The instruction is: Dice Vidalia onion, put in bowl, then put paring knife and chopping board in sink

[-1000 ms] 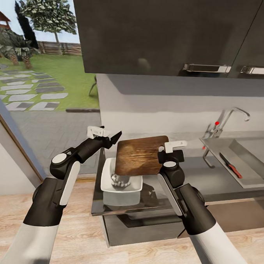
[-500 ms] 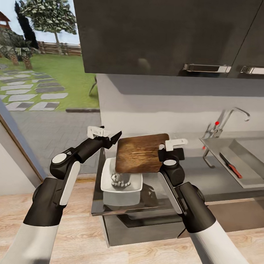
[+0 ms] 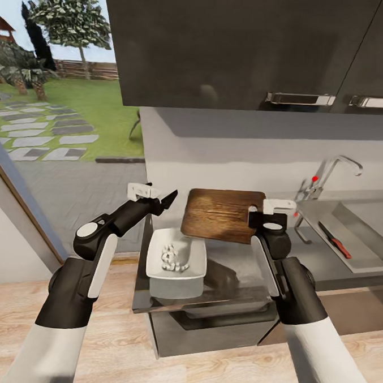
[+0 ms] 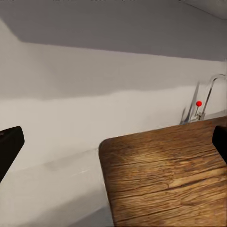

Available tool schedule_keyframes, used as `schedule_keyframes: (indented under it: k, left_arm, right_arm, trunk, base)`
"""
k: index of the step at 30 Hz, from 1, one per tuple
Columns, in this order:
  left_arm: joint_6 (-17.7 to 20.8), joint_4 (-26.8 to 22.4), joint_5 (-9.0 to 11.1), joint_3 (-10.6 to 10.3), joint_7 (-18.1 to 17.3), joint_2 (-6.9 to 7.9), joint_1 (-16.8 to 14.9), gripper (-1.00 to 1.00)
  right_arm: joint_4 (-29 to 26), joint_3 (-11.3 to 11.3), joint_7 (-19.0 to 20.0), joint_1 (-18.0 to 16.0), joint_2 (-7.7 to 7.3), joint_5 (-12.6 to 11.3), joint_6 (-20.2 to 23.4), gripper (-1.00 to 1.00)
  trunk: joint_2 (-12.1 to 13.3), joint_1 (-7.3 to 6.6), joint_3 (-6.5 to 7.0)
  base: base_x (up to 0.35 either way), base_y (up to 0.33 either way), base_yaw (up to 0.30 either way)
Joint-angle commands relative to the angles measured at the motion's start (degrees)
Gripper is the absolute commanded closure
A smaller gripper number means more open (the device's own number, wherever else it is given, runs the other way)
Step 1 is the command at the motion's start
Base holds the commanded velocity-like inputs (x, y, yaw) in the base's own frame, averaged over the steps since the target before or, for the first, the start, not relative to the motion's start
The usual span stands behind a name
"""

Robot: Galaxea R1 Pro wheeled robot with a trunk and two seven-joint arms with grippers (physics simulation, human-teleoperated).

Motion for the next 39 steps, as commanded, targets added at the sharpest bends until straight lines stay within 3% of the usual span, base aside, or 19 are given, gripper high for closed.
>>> schedule_keyframes:
  k: [1, 4, 7, 13, 21, 29, 39]
  left_arm:
    - [0.54, -0.05, 0.55, 0.05, -0.03, -0.03, -0.06, -1.0]
    - [0.54, -0.05, 0.54, 0.0, -0.05, -0.07, -0.06, -1.0]
    - [0.54, -0.05, 0.52, -0.02, -0.05, -0.25, -0.06, -1.0]
    - [0.54, -0.04, 0.51, -1.76, 0.0, -0.37, -0.06, -1.0]
    - [0.54, 0.03, 0.51, -3.53, 0.14, -0.39, -0.06, -1.0]
    - [0.54, 0.03, 0.51, -3.63, 0.15, -0.39, -0.06, -1.0]
    - [0.5, 0.03, 0.51, -3.57, 0.15, -0.33, -0.06, -1.0]
  right_arm:
    - [-0.03, -0.96, 0.05, -0.1, -0.02, -0.55, 0.34, 1.0]
    - [-0.01, -5.74, 2.9, -0.2, -0.02, -0.55, 0.38, 1.0]
    - [-0.02, -8.86, 5.38, -0.31, -0.13, -0.55, 0.4, 1.0]
    - [0.0, -11.33, 7.17, -0.33, -0.22, -0.65, 0.44, 1.0]
    - [0.01, -18.37, 10.87, -0.33, -0.36, -0.81, 1.08, 1.0]
    - [0.01, -20.89, 11.91, -0.35, -0.53, -0.85, 1.19, 1.0]
    - [0.01, -21.49, 12.01, -0.33, -0.55, -0.9, 1.21, 1.0]
  trunk:
    - [-0.13, 0.03, -0.12]
    - [-0.13, 0.03, -0.12]
    - [-0.13, 0.03, -0.12]
    - [-0.13, 0.03, -0.12]
    - [-0.13, 0.03, -0.12]
    - [-0.13, 0.03, -0.12]
    - [-0.13, 0.03, -0.12]
  base:
    - [0.0, 0.0, 0.0]
    - [0.005, 0.0, 0.0]
    - [0.055, -0.037, 0.0]
    - [0.099, -0.165, 0.0]
    - [0.114, -0.271, 0.0]
    - [0.115, -0.287, 0.0]
    - [0.034, -0.15, 0.0]
